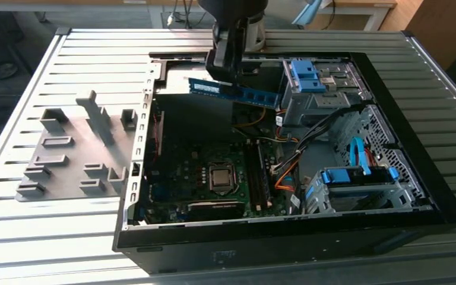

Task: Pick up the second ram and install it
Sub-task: 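Insert the second ram into the second slot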

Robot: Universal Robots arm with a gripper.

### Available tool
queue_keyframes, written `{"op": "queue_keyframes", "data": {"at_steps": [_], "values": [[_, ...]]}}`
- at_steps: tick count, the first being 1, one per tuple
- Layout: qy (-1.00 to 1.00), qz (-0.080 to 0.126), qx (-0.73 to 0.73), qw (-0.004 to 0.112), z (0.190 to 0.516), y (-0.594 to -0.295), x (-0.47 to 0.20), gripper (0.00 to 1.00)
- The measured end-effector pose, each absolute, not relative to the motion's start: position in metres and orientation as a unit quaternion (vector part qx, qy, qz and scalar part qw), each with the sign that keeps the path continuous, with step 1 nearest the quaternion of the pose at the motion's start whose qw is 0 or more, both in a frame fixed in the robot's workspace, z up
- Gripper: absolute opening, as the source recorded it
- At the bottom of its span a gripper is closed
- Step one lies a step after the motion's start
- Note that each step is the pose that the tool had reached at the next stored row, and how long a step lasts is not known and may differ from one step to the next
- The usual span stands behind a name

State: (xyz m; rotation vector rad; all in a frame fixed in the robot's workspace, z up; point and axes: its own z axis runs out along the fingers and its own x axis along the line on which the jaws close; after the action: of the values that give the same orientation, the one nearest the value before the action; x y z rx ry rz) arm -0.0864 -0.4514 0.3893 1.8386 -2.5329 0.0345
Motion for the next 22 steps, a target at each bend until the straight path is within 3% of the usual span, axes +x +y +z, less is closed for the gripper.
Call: {"op": "queue_keyframes", "data": {"at_steps": [22], "values": [[-0.833,0.011,0.552,0.006,0.3889,-0.4514,-0.0864,0.14]]}}
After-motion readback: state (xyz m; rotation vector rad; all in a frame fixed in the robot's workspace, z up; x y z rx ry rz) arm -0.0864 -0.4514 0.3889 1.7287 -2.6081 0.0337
